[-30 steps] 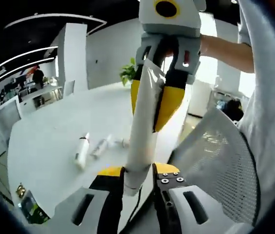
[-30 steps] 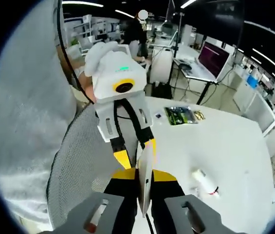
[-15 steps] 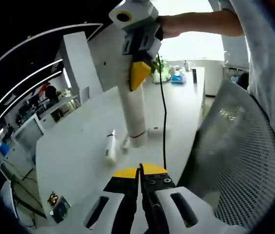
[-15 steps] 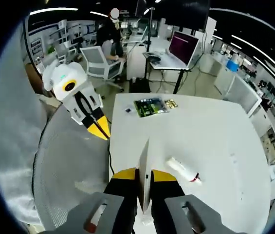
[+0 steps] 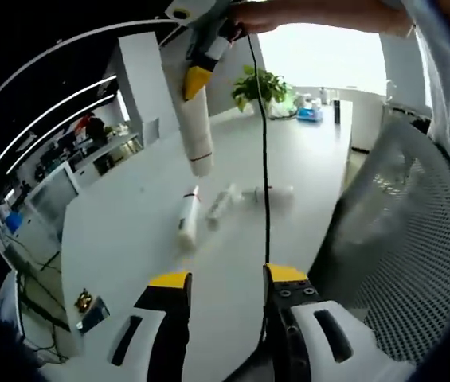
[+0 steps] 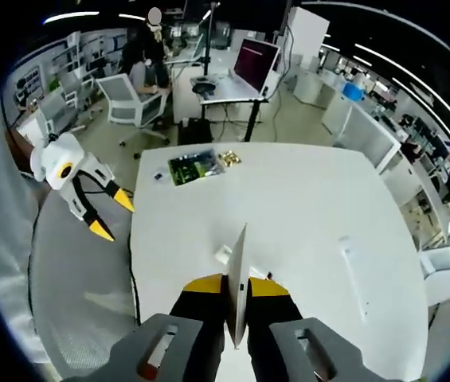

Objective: Arrange the skincare products in the storage area until every visible bottle or jar stands upright without overlapping.

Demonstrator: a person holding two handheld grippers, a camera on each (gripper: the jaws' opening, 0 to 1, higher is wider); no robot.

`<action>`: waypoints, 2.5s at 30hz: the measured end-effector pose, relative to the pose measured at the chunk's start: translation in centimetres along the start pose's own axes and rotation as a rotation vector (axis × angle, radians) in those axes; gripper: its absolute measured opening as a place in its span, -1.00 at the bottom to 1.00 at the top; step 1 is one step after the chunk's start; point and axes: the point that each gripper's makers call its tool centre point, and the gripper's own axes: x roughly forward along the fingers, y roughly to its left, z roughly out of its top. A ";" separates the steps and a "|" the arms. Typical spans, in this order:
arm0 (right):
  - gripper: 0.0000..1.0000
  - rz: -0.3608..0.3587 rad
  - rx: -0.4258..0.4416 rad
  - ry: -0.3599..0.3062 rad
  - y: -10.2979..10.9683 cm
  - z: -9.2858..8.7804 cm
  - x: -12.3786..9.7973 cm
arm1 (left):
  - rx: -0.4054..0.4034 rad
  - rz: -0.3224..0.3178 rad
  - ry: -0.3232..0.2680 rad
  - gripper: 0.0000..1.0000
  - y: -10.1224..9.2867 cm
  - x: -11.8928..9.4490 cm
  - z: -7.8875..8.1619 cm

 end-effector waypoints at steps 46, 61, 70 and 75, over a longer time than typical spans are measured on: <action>-0.99 -0.012 0.022 0.138 -16.3 -2.3 6.2 | -0.064 0.041 0.213 -0.46 1.2 0.2 -4.7; -0.99 0.094 -0.027 0.161 -15.1 -4.4 10.6 | -0.065 0.029 0.239 -0.54 0.9 0.2 -5.2; -0.98 0.147 -0.075 0.161 -13.9 -4.7 11.6 | -0.066 0.022 0.264 -0.63 0.8 0.1 -5.8; -0.98 0.187 -0.120 0.144 -13.3 -4.2 12.3 | -0.073 0.027 0.276 -0.66 1.0 0.1 -6.0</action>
